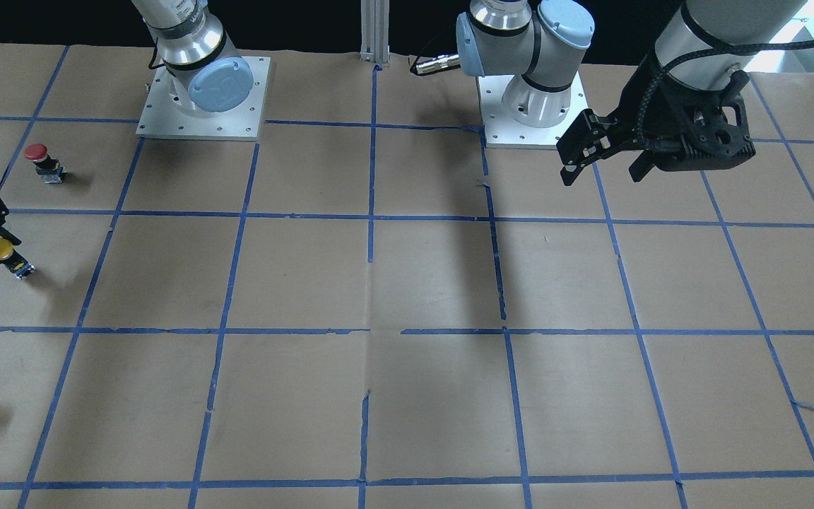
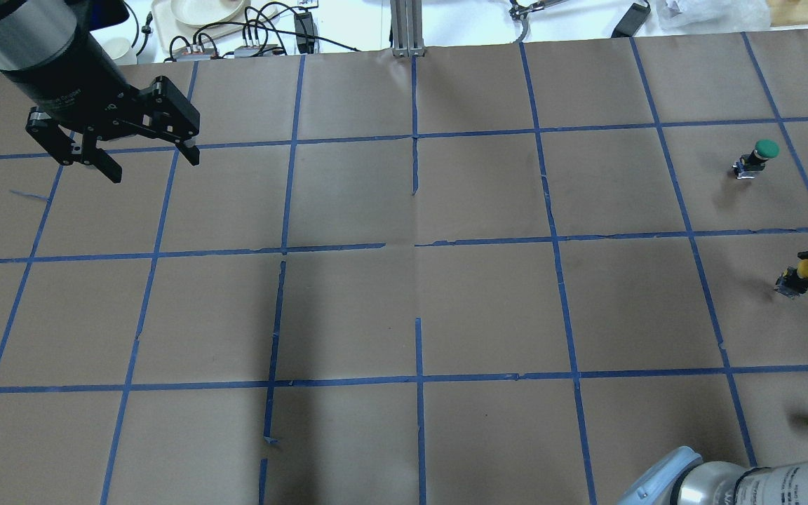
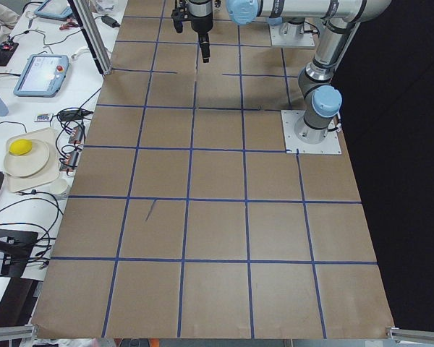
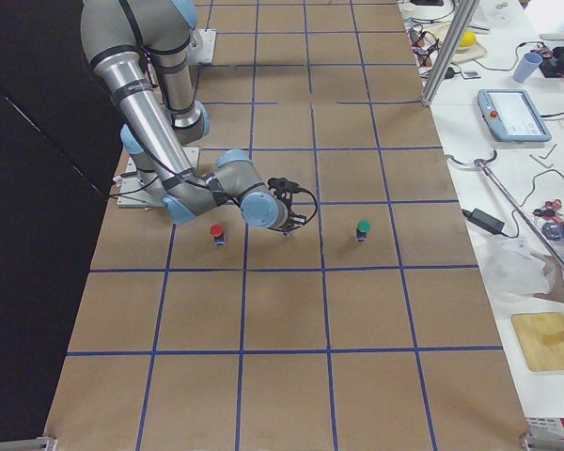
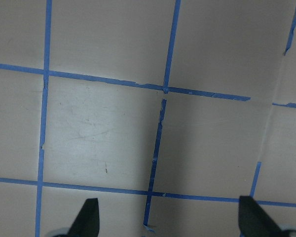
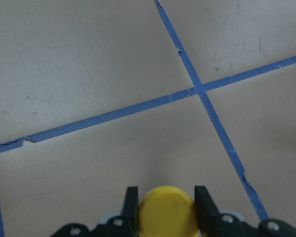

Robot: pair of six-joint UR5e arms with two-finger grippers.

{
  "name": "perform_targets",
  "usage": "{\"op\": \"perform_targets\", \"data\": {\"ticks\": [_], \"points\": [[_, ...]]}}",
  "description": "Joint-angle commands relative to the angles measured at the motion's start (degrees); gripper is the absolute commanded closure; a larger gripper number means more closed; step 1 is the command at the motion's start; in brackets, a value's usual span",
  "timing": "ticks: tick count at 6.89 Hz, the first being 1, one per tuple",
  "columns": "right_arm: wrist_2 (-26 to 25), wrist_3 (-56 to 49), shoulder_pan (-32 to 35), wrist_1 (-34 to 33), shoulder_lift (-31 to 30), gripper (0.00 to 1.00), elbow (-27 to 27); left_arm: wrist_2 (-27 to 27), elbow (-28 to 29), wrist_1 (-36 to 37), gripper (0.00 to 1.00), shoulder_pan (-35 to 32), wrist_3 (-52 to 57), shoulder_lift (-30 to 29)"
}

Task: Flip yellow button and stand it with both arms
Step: 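Lower the yellow button upright near the green button with the right gripper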

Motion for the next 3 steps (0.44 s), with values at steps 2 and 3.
{"op": "perform_targets", "data": {"ticks": [2, 3], "points": [[0.26, 0.03, 0.0, 0.03, 1.2, 0.66, -0.56, -0.66, 1.01, 0.1, 0.0, -0.18, -0.24, 0.55], [0.0, 0.47, 0.0, 0.37, 1.2, 0.45, -0.48, -0.75, 0.66, 0.1, 0.0, -0.27, -0.24, 0.12]]}}
